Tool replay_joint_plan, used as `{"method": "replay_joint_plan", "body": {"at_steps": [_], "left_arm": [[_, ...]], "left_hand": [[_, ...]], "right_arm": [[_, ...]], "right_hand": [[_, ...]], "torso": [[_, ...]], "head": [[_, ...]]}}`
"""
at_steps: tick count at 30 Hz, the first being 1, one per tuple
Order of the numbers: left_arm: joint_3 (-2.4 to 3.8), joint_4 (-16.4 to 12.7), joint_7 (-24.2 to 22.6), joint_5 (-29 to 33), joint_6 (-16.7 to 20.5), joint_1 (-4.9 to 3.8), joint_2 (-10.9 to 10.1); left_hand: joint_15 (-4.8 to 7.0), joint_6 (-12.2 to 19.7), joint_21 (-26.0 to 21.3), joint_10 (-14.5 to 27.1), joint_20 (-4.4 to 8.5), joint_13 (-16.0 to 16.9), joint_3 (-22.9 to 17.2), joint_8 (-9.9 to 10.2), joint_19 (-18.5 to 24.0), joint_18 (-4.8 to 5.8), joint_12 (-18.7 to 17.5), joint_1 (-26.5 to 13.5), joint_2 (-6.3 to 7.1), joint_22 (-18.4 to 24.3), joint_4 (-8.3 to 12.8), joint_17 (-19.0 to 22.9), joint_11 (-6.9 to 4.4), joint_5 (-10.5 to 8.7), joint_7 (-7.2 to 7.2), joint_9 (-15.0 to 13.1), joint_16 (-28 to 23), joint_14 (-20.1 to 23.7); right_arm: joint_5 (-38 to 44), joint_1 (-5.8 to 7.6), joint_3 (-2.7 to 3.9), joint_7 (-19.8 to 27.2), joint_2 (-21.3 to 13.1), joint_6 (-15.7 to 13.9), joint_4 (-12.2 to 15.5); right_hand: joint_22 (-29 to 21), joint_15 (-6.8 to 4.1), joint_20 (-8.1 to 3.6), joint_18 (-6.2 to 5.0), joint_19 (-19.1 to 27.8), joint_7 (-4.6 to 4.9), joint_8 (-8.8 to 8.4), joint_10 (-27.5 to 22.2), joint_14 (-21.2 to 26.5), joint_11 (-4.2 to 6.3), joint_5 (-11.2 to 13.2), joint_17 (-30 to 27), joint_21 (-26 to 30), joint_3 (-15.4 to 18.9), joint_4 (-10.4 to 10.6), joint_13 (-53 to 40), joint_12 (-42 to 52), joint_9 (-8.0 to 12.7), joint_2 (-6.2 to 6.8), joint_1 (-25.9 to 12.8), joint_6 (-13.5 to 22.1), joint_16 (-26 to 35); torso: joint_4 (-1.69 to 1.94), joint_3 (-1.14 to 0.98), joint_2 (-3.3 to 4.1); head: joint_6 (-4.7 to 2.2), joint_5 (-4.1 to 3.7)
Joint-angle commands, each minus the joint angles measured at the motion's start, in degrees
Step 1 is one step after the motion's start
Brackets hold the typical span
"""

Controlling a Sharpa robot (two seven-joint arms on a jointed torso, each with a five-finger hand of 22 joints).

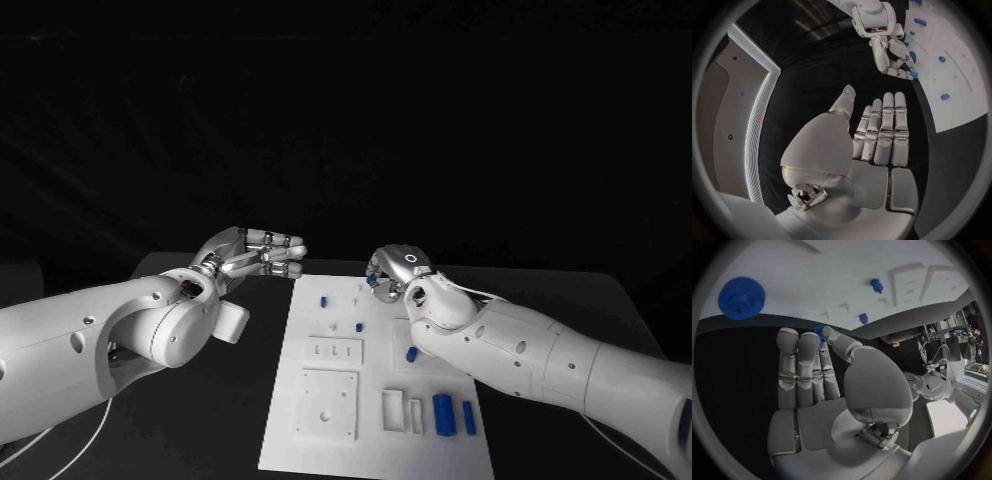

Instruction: Assemble the parts on the task board

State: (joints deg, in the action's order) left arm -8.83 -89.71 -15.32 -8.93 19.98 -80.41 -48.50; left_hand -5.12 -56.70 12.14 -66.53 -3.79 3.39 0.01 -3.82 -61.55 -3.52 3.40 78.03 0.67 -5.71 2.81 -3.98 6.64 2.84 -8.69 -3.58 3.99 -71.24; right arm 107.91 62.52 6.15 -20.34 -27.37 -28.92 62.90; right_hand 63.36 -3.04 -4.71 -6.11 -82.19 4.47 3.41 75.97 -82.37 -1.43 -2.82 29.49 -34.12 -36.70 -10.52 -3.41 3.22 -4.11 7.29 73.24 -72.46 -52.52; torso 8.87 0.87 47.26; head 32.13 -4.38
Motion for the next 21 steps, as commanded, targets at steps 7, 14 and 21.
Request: {"method": "replay_joint_plan", "body": {"at_steps": [7,14,21], "left_arm": [[0.05,-0.4,-0.1,-0.3,-0.7,-0.32,0.3],[0.05,-0.5,-0.1,-0.4,-0.7,-0.55,0.5],[0.05,-0.6,-0.1,-0.5,-0.8,-0.74,0.6]], "left_hand": [[0.01,0.0,-0.2,0.1,-0.14,0.0,-0.1,0.2,-0.4,0.33,-0.1,0.3,-0.37,0.1,-0.1,-0.1,0.07,-0.13,0.04,-0.1,0.0,-0.5],[0.0,0.0,-0.2,0.2,-0.16,0.0,0.0,0.2,-0.4,0.33,0.0,0.3,-0.38,0.1,0.0,-0.1,0.09,-0.13,0.03,-0.1,0.0,-0.4],[0.0,0.0,-0.2,0.2,-0.16,0.0,0.0,0.2,-0.4,0.33,0.0,0.3,-0.38,0.1,0.0,-0.1,0.09,-0.13,0.03,-0.1,0.0,-0.4]], "right_arm": [[0.2,0.11,0.02,0.1,1.6,-0.5,-1.7],[0.1,0.12,-0.07,0.4,2.4,-0.2,-2.6],[0.1,0.11,-0.18,0.6,2.9,0.1,-3.4]], "right_hand": [[0.6,-0.42,-0.06,-0.2,-0.7,0.16,0.26,0.3,0.0,-0.23,-0.1,0.1,0.9,-0.4,-0.1,-0.1,0.1,-0.1,-0.1,0.3,-0.3,0.4],[0.8,-0.42,-0.06,-0.21,-0.8,0.16,0.26,0.3,0.0,-0.23,-0.1,0.1,1.2,-0.3,-0.1,-0.1,0.1,-0.1,-0.1,0.3,-0.3,0.4],[1.5,-0.43,-0.07,-0.2,-1.0,0.17,0.26,0.3,0.0,-0.25,-0.1,0.1,1.9,-0.4,-0.2,-0.1,0.1,-0.1,-0.19,0.2,-0.3,0.4]], "torso": [[0.36,0.17,0.36],[0.54,0.28,0.5],[0.71,0.28,0.71]], "head": [[0.18,-0.17],[0.15,-0.19],[0.16,-0.26]]}}
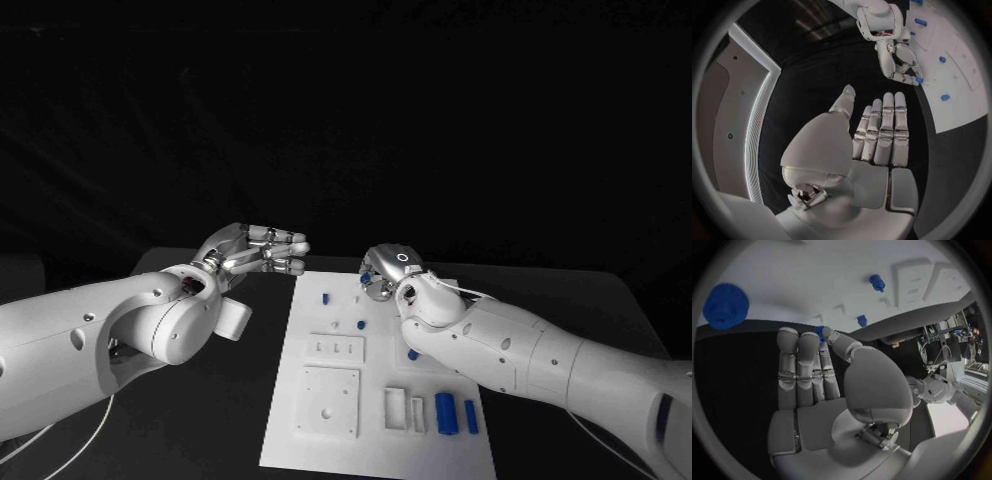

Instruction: Assemble the parts on the task board

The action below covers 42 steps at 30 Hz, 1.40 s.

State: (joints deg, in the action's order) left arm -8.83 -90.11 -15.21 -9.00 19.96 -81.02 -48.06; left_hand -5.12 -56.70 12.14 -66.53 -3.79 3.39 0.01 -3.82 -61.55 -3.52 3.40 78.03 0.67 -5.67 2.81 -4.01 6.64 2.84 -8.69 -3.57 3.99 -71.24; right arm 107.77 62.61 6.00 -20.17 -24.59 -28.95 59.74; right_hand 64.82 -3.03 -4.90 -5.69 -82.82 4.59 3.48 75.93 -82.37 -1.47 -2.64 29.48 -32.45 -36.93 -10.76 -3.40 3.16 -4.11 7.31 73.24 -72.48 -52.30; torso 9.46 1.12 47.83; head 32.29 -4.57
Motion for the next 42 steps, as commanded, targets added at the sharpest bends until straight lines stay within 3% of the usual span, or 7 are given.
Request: {"method": "replay_joint_plan", "body": {"at_steps": [1,8,11,35,38,41,42], "left_arm": [[0.05,-0.2,-0.2,-0.4,-0.8,-0.16,0.2],[0.05,-0.3,-0.1,-0.5,-0.8,-0.32,0.2],[0.05,-0.4,-0.1,-0.5,-0.8,-0.37,0.3],[0.05,-0.4,0.3,-0.6,-1.0,-0.69,0.5],[0.05,-0.5,0.3,-0.6,-1.0,-0.74,0.5],[0.05,-0.5,0.3,-0.6,-1.1,-0.79,0.5],[0.05,-0.5,0.3,-0.6,-1.1,-0.8,0.5]], "left_hand": [[0.0,0.0,-0.2,0.2,-0.15,0.0,0.0,0.2,-0.4,0.33,0.0,0.3,-0.38,0.1,0.0,-0.1,0.09,-0.13,0.03,-0.1,0.0,-0.4],[0.0,0.0,-0.2,0.2,-0.15,0.0,0.0,0.2,-0.4,0.33,0.0,0.3,-0.38,0.1,0.0,-0.1,0.09,-0.13,0.03,-0.1,0.0,-0.4],[0.0,0.0,-0.2,0.2,-0.15,0.0,0.0,0.2,-0.4,0.33,0.0,0.3,-0.38,0.1,0.0,-0.1,0.09,-0.13,0.03,-0.1,0.0,-0.4],[0.0,0.1,-0.2,0.2,-0.16,0.0,0.0,0.2,-0.4,0.31,0.0,0.4,-0.45,0.1,0.2,-0.1,0.1,-0.12,0.02,-0.1,0.0,-0.4],[0.0,0.1,-0.1,0.2,-0.16,0.0,-0.1,0.2,-0.3,0.3,0.0,0.5,-0.47,0.1,0.3,-0.1,0.09,-0.12,0.03,-0.1,0.0,-0.4],[0.0,0.1,-0.1,0.2,-0.16,0.0,-0.1,0.2,-0.3,0.3,0.0,0.5,-0.47,0.1,0.3,-0.1,0.09,-0.12,0.03,-0.1,0.0,-0.4],[0.0,0.1,-0.1,0.2,-0.16,0.0,-0.1,0.2,-0.3,0.3,0.0,0.5,-0.47,0.1,0.3,-0.1,0.09,-0.12,0.03,-0.1,0.0,-0.4]], "right_arm": [[0.2,0.02,-0.05,0.5,0.2,0.2,-0.3],[0.1,0.02,-0.17,0.8,0.6,0.3,-0.7],[0.1,0.01,-0.2,0.9,0.8,0.3,-0.9],[-0.9,0.01,-0.53,1.8,1.9,1.2,-2.7],[-1.6,0.01,-0.59,2.2,2.0,1.3,-3.0],[-2.4,0.01,-0.64,2.6,2.1,1.1,-3.3],[-2.8,0.02,-0.66,2.8,2.1,0.9,-3.3]], "right_hand": [[0.0,-0.44,0.12,-0.62,-0.4,0.05,0.19,0.3,0.0,-0.22,-0.3,0.1,0.2,-0.1,0.0,-0.1,0.2,-0.1,-0.21,0.2,-0.3,0.2],[0.4,-0.42,0.13,-0.64,-0.5,0.06,0.18,0.3,0.0,-0.23,-0.3,0.1,0.8,-0.2,-0.1,-0.1,0.2,-0.1,-0.24,0.2,-0.2,0.2],[0.4,-0.42,0.13,-0.64,-0.5,0.06,0.18,0.3,0.0,-0.23,-0.3,0.1,0.8,-0.2,-0.1,-0.1,0.2,-0.1,-0.24,0.2,-0.2,0.2],[1.3,-0.23,0.31,-0.72,-0.9,0.22,0.15,-0.4,0.0,-0.43,-0.3,-0.3,3.8,0.0,-0.1,-0.1,0.2,0.0,-0.23,-0.1,0.4,0.8],[0.9,-0.04,0.49,-0.8,-0.9,0.37,0.16,-1.4,0.0,-0.66,-0.4,-0.5,5.3,1.5,0.1,0.0,0.2,0.1,0.47,-0.4,1.2,1.2],[0.0,0.65,0.94,-0.91,-0.7,0.93,0.02,-4.2,0.0,-1.58,-0.2,-0.7,7.5,2.1,0.3,0.0,0.1,0.4,1.49,-0.8,3.8,1.6],[-0.5,1.12,1.27,-1.01,-0.7,1.4,-0.08,-6.3,0.0,-2.25,-0.2,-0.8,8.5,2.6,0.4,0.1,0.1,0.5,2.44,-1.3,5.7,1.7]], "torso": [[0.08,0.04,0.13],[0.11,0.05,0.25],[0.15,0.1,0.25],[0.01,0.19,0.38],[-0.04,0.21,0.44],[-0.07,0.2,0.42],[-0.05,0.21,0.42]], "head": [[0.0,-0.03],[-0.06,0.28],[0.07,0.89],[0.42,1.36],[0.28,1.39],[0.31,1.39],[0.33,1.38]]}}
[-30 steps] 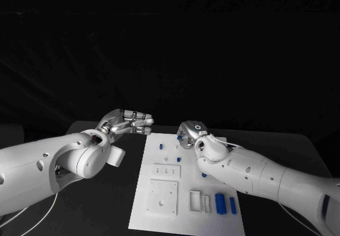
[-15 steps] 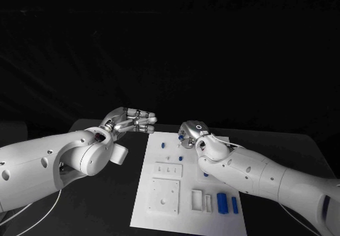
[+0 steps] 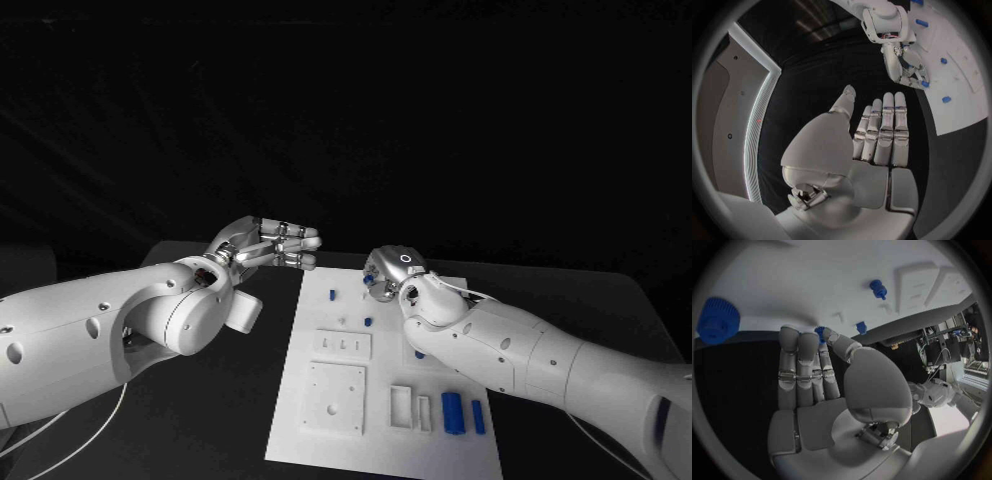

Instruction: Assemble the parts on the task board

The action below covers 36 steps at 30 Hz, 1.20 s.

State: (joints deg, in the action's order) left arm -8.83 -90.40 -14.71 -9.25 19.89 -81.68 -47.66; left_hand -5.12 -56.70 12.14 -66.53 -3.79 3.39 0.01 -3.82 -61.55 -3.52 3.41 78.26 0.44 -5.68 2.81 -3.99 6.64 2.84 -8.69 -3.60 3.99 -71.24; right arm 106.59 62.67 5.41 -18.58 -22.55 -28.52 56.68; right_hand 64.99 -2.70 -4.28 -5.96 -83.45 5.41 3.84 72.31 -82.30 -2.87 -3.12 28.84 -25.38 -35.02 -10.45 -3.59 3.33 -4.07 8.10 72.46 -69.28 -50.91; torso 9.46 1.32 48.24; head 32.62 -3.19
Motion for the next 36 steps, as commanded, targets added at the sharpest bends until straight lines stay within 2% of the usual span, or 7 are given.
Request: {"method": "replay_joint_plan", "body": {"at_steps": [1,10,20,26,32,34,36], "left_arm": [[0.05,-0.2,-0.2,-0.3,-1.0,-0.15,0.1],[0.05,-0.1,-0.1,-0.3,-0.1,-0.26,0.0],[0.05,0.0,-0.1,-0.3,-0.2,-0.37,-0.3],[0.04,0.1,-0.2,-0.3,-0.2,-0.51,-0.9],[0.04,0.2,-0.2,-0.3,-0.4,-0.6,-1.3],[0.04,0.3,-0.2,-0.4,-0.5,-0.65,-1.4],[0.04,0.5,-0.2,-0.4,-0.6,-0.67,-1.4]], "left_hand": [[0.0,0.1,-0.1,0.2,-0.16,0.0,-0.1,0.2,-0.3,0.3,0.0,0.2,-0.24,0.1,0.3,-0.1,0.09,-0.12,0.02,-0.1,0.0,-0.4],[-0.13,0.1,-0.2,0.7,-0.25,0.0,-0.3,0.2,-0.2,0.29,-0.1,0.2,-0.27,0.1,0.2,-0.1,0.23,-0.12,-0.02,-0.1,-0.1,-0.1],[-0.11,0.2,-0.1,0.6,-0.28,0.0,-0.5,0.2,-0.2,0.19,0.0,0.3,-0.2,0.1,0.3,-0.1,0.23,-0.11,-0.04,-0.1,0.0,-0.1],[-0.09,0.1,-0.1,0.6,-0.27,0.0,-0.6,0.2,-0.2,0.18,-0.1,0.4,-0.15,0.1,0.4,-0.1,0.22,-0.11,-0.03,-0.1,0.0,-0.1],[-0.07,0.1,0.0,0.6,-0.26,0.0,-0.7,0.2,-0.2,0.16,-0.1,0.6,-0.16,0.0,0.6,-0.1,0.2,-0.11,-0.03,-0.1,0.0,-0.2],[-0.07,0.1,0.0,0.6,-0.26,0.0,-0.7,0.2,-0.2,0.16,-0.1,0.6,-0.16,0.0,0.6,-0.1,0.2,-0.11,-0.03,-0.1,0.0,-0.2],[-0.06,0.1,0.0,0.6,-0.25,0.0,-0.8,0.2,-0.2,0.16,-0.1,0.7,-0.2,0.0,0.6,-0.1,0.2,-0.1,-0.04,-0.1,0.0,-0.2]], "right_arm": [[-1.8,-0.04,-0.07,1.3,0.1,0.3,-0.3],[-4.5,-0.03,-0.14,2.6,-0.3,-1.0,-0.2],[-5.4,-0.02,-0.16,2.3,-1.8,-3.3,1.3],[-6.4,0.3,0.08,1.5,-6.2,-4.5,6.8],[-8.5,0.52,2.51,2.1,-11.9,-2.8,12.8],[-9.7,0.56,3.53,2.6,-13.9,-1.4,14.5],[-11.7,0.61,4.45,3.3,-15.6,0.5,15.5]], "right_hand": [[-1.1,1.09,0.95,-0.95,0.0,0.87,-0.3,-4.0,-0.1,-1.23,0.1,-0.4,2.2,1.0,0.2,0.2,0.0,0.4,2.25,-0.6,3.7,0.6],[-8.0,2.43,2.81,-3.25,-2.5,3.46,-0.4,-14.1,-0.7,-3.86,-1.2,-3.2,9.4,14.7,5.0,0.3,0.0,0.6,4.27,4.9,14.7,5.0],[-8.7,2.33,2.71,-3.17,-2.7,3.26,-0.37,-13.1,-0.8,-3.65,-1.7,-3.0,9.3,14.5,6.0,0.3,0.0,0.6,4.2,5.4,12.8,5.1],[-8.5,2.07,2.51,-2.98,-2.6,2.69,-0.28,-10.4,-0.8,-3.02,-2.2,-2.7,8.5,12.1,5.5,0.3,-0.1,0.5,3.98,3.9,9.8,4.6],[-7.8,0.66,1.23,-1.91,-2.5,1.71,-0.26,-1.7,-0.9,-0.89,-2.9,-2.1,7.8,7.1,5.8,0.1,-0.1,0.4,4.65,1.6,8.5,3.8],[-7.3,-0.95,0.04,-1.19,-2.5,1.09,-0.2,6.5,-0.9,1.7,-4.0,-1.5,7.3,7.6,5.5,-1.1,1.3,0.4,4.78,1.7,8.2,3.2],[-6.9,-1.59,-0.81,-0.11,-2.4,0.8,-0.26,10.8,-0.7,2.81,-4.6,-1.0,7.1,8.9,5.3,-2.2,1.2,0.4,4.97,1.9,8.5,3.1]], "torso": [[-0.02,0.01,0.03],[-0.09,0.02,0.1],[-0.12,-0.01,0.07],[-0.57,-0.13,0.04],[-1.5,-0.41,-0.06],[-1.81,-0.49,-0.07],[-2.23,-0.61,-0.14]], "head": [[0.0,-0.03],[-0.01,-0.09],[-0.01,-0.07],[-0.49,0.18],[-1.26,0.13],[-1.64,0.02],[-1.8,0.1]]}}
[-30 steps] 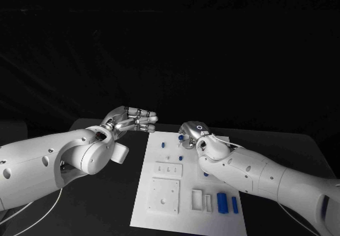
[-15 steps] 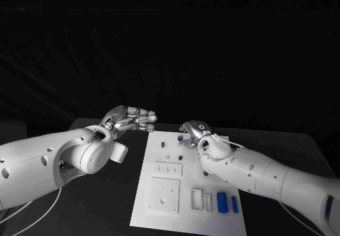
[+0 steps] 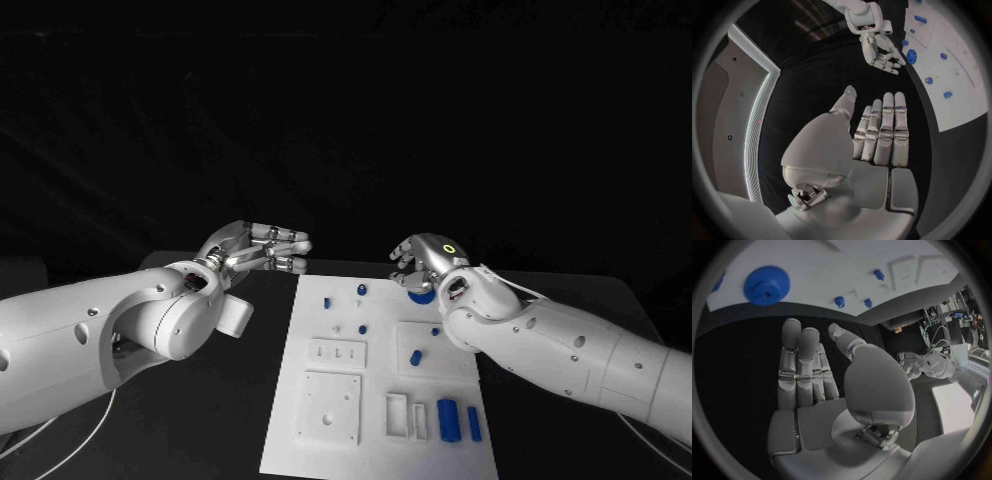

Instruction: Assemble the parts on the task board

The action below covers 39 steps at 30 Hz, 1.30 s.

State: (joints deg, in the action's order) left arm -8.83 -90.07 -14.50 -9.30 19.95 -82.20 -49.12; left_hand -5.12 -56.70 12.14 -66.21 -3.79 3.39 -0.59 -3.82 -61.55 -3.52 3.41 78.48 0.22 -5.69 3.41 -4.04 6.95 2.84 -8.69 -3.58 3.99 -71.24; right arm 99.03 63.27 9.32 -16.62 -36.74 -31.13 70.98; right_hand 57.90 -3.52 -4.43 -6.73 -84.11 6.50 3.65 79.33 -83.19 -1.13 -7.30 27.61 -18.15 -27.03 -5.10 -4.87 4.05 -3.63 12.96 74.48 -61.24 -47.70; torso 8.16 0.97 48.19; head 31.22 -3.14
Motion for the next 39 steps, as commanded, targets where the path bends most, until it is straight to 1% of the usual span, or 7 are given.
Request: {"method": "replay_joint_plan", "body": {"at_steps": [1,3,4,7,13,17,39], "left_arm": [[0.04,0.2,-0.4,-0.4,-0.7,-0.16,0.0],[0.04,0.5,-0.5,-0.4,-0.8,-0.17,0.1],[0.03,0.7,-0.5,-0.4,-0.8,-0.17,0.1],[0.02,1.1,-0.5,-0.4,-1.0,-0.17,0.2],[0.01,1.7,-0.6,-0.4,-1.2,-0.15,0.4],[0.0,1.8,-0.6,-0.4,-1.3,-0.14,0.4],[-0.02,2.0,-0.6,-0.5,-1.7,-0.13,0.6]], "left_hand": [[-0.06,0.1,0.0,0.3,-0.25,0.0,-0.2,0.2,-0.2,0.15,-0.1,0.5,0.03,0.0,0.0,-0.1,-0.11,-0.1,-0.04,-0.1,0.0,-0.2],[-0.06,0.1,0.0,0.3,-0.25,0.0,-0.2,0.2,-0.2,0.15,-0.1,0.5,0.03,0.0,0.0,-0.1,-0.11,-0.1,-0.04,-0.1,0.0,-0.2],[-0.06,0.1,0.0,0.2,-0.25,0.0,-0.3,0.2,-0.2,0.15,-0.1,0.5,0.01,0.0,0.1,-0.1,-0.12,-0.1,-0.04,-0.1,0.0,-0.2],[-0.06,0.1,0.1,0.2,-0.26,0.0,-0.3,0.2,-0.1,0.16,-0.1,0.5,0.01,0.0,0.1,-0.1,-0.12,-0.1,-0.03,-0.1,0.0,-0.2],[-0.07,0.2,0.1,0.3,-0.25,0.0,-0.4,0.2,-0.1,0.15,-0.1,0.4,-0.06,0.0,0.2,-0.1,-0.11,-0.1,-0.05,-0.1,0.0,-0.2],[-0.07,0.2,0.1,0.3,-0.25,0.0,-0.4,0.2,-0.1,0.15,-0.1,0.4,-0.06,0.0,0.2,-0.1,-0.11,-0.1,-0.05,-0.1,0.0,-0.2],[-0.05,0.2,0.2,0.3,-0.25,0.0,-0.5,0.2,0.0,0.14,-0.1,0.4,-0.17,-0.1,0.3,-0.1,-0.12,-0.1,-0.05,-0.1,0.1,-0.2]], "right_arm": [[-4.8,0.01,0.83,1.7,-2.0,3.9,1.5],[-6.0,0.04,1.35,2.4,-3.1,6.0,1.9],[-6.5,0.04,1.5,2.7,-3.4,6.8,1.9],[-8.0,0.05,1.84,3.7,-4.0,9.6,1.2],[-9.0,0.05,2.06,5.1,-3.8,13.1,-1.3],[-9.3,-0.04,2.1,6.0,-2.9,14.2,-3.7],[-8.3,-1.11,2.14,6.9,0.5,14.6,-9.8]], "right_hand": [[0.3,-1.06,-0.92,0.9,-1.7,-0.4,-0.08,5.4,0.3,1.49,-0.9,0.3,-0.2,1.6,-0.2,-1.7,0.9,0.0,0.34,0.0,0.7,-0.1],[0.8,-1.74,-2.08,2.26,-1.8,-0.58,0.01,6.8,-0.1,2.14,-3.1,1.0,-0.5,7.5,-0.9,-10.5,5.4,0.0,-0.8,1.3,1.8,-0.2],[3.3,-1.11,-2.36,3.03,-1.7,0.1,0.16,1.7,0.0,2.68,-4.0,4.1,-4.1,12.8,-2.2,-24.6,18.5,-0.2,-1.93,3.7,3.4,-3.0],[7.7,-1.4,-1.89,2.19,-1.5,-0.23,-0.01,-5.6,1.7,2.23,-5.7,9.7,-9.4,15.0,-1.2,-42.9,32.2,0.0,-2.43,2.6,3.7,-5.2],[16.6,-0.73,-1.05,1.6,-1.3,-0.05,-0.05,-4.5,1.5,1.4,-7.5,25.2,-20.7,16.0,-1.5,-59.2,48.8,0.0,-2.78,1.8,4.3,-11.5],[19.1,-0.59,-0.81,1.55,-1.2,0.02,-0.07,-4.6,0.9,1.28,-7.4,29.0,-21.4,16.0,-3.1,-60.0,49.4,0.0,-3.05,1.9,4.3,-10.7],[21.7,-0.7,-0.95,1.85,-2.0,-0.13,-0.06,-4.2,0.2,1.42,-8.3,32.9,-21.5,14.4,-5.9,-61.3,50.9,0.0,-4.64,1.0,2.9,-10.8]], "torso": [[-1.07,-0.3,-0.1],[-1.28,-0.39,-0.08],[-1.42,-0.46,-0.07],[-1.55,-0.63,-0.05],[-1.3,-0.64,-0.1],[-1.29,-0.45,-0.05],[-1.25,-0.38,-0.04]], "head": [[-0.44,0.11],[-0.63,-0.04],[-0.66,-0.06],[-0.67,-0.09],[-0.43,-0.46],[-0.47,-0.73],[0.1,-0.53]]}}
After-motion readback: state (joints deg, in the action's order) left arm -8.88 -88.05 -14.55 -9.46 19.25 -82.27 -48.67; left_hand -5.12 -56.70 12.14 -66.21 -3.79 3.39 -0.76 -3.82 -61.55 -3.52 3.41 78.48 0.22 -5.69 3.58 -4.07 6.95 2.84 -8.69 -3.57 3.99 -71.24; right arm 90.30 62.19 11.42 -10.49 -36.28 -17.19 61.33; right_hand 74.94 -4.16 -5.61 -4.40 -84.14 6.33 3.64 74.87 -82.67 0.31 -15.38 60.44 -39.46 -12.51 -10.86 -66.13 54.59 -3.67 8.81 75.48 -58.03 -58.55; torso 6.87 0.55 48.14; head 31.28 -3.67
